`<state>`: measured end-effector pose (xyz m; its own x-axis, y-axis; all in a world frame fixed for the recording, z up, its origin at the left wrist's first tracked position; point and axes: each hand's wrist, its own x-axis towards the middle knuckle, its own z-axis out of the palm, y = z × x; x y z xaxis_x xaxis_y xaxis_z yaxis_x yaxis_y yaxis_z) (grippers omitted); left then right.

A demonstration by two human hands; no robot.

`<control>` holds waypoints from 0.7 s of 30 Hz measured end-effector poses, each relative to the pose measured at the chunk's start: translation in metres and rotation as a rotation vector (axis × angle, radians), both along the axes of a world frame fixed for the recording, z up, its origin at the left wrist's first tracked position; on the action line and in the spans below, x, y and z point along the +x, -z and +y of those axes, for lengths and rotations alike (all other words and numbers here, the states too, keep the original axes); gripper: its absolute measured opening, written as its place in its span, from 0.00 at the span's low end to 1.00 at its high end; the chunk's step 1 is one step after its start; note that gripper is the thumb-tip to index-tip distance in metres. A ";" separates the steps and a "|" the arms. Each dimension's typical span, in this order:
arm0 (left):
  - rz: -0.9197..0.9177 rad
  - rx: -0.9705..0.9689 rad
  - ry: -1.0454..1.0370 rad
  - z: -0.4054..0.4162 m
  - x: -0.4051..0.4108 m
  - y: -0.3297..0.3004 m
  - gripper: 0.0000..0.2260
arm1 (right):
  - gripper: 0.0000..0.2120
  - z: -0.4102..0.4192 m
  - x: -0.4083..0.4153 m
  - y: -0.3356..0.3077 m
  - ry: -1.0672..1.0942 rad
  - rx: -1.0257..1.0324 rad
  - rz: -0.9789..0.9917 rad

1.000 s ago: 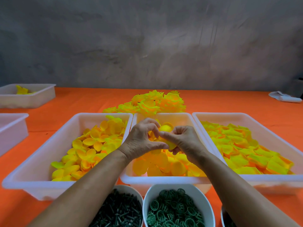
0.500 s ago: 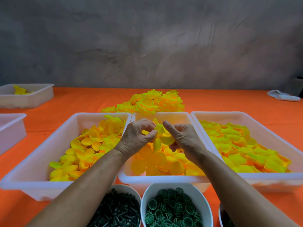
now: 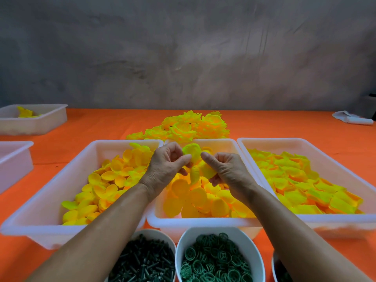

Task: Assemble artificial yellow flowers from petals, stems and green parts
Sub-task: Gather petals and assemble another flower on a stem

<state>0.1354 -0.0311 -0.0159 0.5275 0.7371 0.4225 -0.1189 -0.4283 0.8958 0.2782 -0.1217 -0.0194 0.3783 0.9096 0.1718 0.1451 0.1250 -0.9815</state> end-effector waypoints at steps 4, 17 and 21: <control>-0.112 -0.106 -0.075 0.007 0.000 0.002 0.12 | 0.12 0.001 0.001 0.002 -0.034 -0.063 -0.005; -0.250 -0.314 -0.129 0.021 -0.001 0.008 0.14 | 0.04 0.001 0.011 0.003 0.147 -0.041 0.156; -0.241 -0.320 -0.076 0.016 -0.001 0.006 0.09 | 0.04 0.004 0.014 0.003 0.169 -0.046 0.243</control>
